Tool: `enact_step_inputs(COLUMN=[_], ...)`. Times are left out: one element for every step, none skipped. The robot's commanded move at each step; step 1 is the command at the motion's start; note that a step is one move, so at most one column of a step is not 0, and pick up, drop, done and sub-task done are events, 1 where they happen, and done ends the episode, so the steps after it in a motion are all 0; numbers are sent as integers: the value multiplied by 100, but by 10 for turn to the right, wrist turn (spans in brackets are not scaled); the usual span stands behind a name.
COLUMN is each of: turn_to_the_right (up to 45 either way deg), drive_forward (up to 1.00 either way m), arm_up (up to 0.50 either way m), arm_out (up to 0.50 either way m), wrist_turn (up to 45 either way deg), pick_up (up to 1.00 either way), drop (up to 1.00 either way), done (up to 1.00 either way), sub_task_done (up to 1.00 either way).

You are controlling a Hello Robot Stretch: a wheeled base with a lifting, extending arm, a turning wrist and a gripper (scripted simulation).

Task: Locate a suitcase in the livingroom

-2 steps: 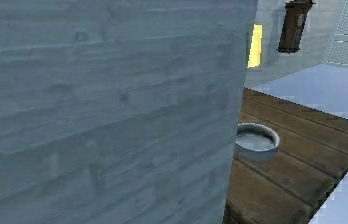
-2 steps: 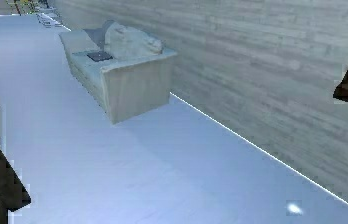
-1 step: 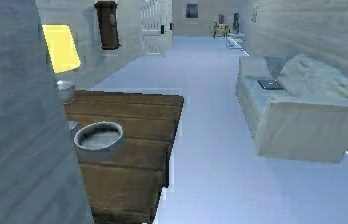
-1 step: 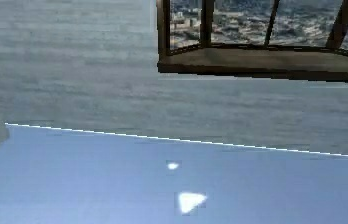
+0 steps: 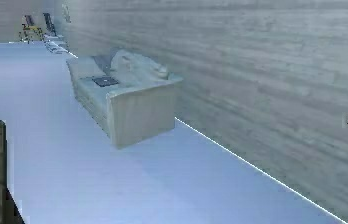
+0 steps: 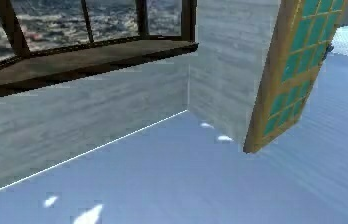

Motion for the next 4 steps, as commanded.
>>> enact_step_inputs(turn_to_the_right=[450, 60, 0, -180], drive_forward=[0, 0, 10, 0], arm_up=[0, 0, 0, 0], arm_out=[0, 0, 0, 0], wrist_turn=[0, 0, 0, 0], pick_up=[0, 0, 0, 0], drop=[0, 0, 0, 0], done=[0, 0, 0, 0], sub_task_done=[0, 0, 0, 0])
